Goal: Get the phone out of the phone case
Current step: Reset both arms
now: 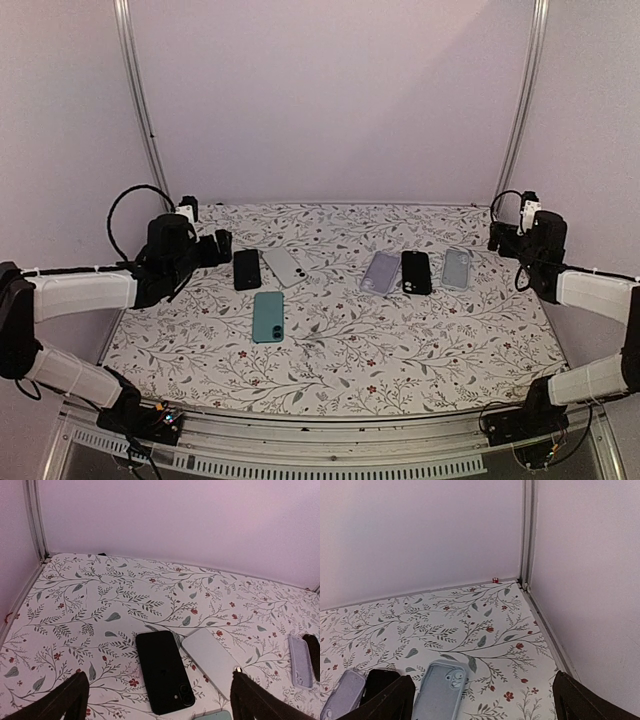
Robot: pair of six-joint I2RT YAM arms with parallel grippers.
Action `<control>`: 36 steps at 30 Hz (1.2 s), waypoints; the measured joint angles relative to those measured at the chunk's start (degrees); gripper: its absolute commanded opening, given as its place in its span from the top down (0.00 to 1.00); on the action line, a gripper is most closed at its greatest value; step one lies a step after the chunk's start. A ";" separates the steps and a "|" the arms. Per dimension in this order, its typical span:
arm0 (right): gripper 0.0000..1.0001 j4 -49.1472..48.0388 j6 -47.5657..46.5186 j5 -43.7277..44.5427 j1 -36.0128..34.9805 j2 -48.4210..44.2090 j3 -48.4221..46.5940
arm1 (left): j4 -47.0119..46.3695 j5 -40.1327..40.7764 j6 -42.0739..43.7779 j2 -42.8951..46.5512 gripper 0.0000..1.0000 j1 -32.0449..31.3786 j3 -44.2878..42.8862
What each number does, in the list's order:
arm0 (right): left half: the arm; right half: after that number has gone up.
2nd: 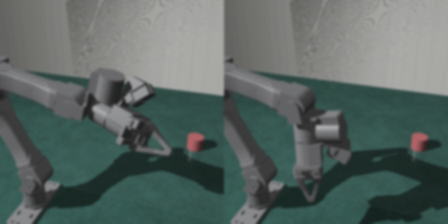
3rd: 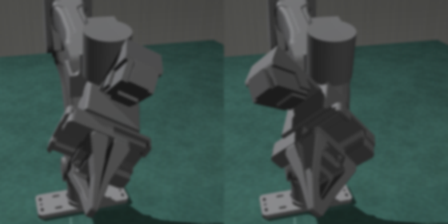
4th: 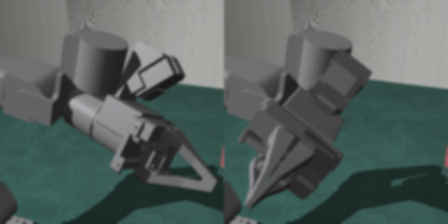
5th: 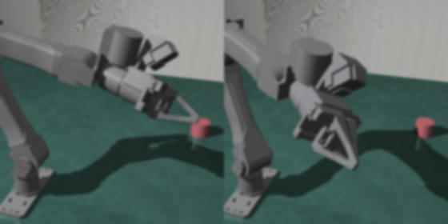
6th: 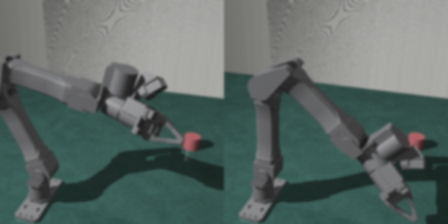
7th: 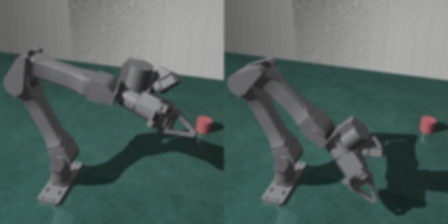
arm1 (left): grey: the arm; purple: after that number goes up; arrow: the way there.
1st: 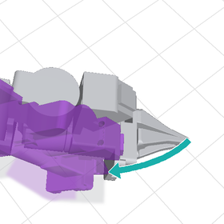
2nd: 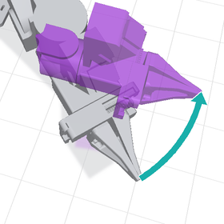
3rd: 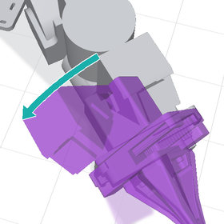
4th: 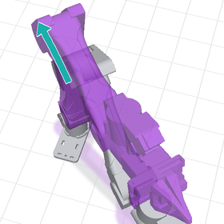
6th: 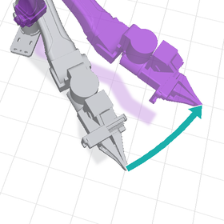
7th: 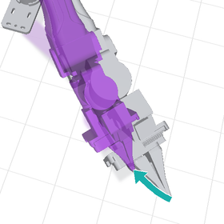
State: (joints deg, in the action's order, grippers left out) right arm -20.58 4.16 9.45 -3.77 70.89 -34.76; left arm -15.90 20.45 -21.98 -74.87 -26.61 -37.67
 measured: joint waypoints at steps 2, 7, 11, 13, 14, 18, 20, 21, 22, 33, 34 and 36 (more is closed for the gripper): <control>0.01 -3.23 0.09 -0.13 3.54 -0.46 3.37 | -1.60 -0.11 0.87 0.07 0.01 0.22 1.53; 0.01 -15.65 0.90 -1.49 8.15 0.66 11.78 | -3.89 0.44 2.34 0.02 0.01 0.52 2.67; 0.01 -26.88 0.92 -3.02 8.09 6.14 15.50 | -5.49 2.34 3.39 -0.39 0.01 0.70 3.04; 0.01 -32.59 0.90 -3.67 8.07 8.52 17.88 | -6.45 3.61 4.07 -0.74 0.01 1.01 3.52; 0.01 -35.28 0.87 -4.07 8.07 9.27 19.21 | -7.26 4.44 4.72 -0.87 0.01 1.31 4.11; 0.01 -46.64 0.72 -4.92 8.07 12.94 23.74 | -9.86 7.21 6.62 -1.07 0.01 2.69 6.32; 0.01 -49.29 0.26 -5.53 7.82 15.43 23.67 | -10.51 7.80 6.71 -1.20 0.01 4.20 6.93; 0.01 -49.64 -0.04 -5.60 7.52 16.09 23.39 | -10.82 8.11 6.69 -1.27 0.01 5.14 7.06; 0.01 -49.92 -0.39 -5.60 7.23 16.44 23.10 | -11.13 8.44 6.75 -1.27 0.01 5.88 7.10; 0.01 -51.95 -2.95 -4.96 4.85 16.72 21.73 | -21.70 16.22 13.86 0.26 0.01 11.56 13.62; 0.01 -51.93 -2.97 -4.96 4.85 16.72 21.70 | -23.91 16.37 14.56 0.26 0.01 12.59 15.30; 0.01 -51.95 -3.04 -4.96 4.85 16.72 21.70 | -27.91 16.55 15.50 -0.26 0.01 14.25 18.05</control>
State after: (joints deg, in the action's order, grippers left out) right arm -72.53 1.13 4.49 1.08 87.61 -13.06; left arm -43.81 36.99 -6.48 -75.13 -12.36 -19.62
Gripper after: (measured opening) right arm 0.989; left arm 0.994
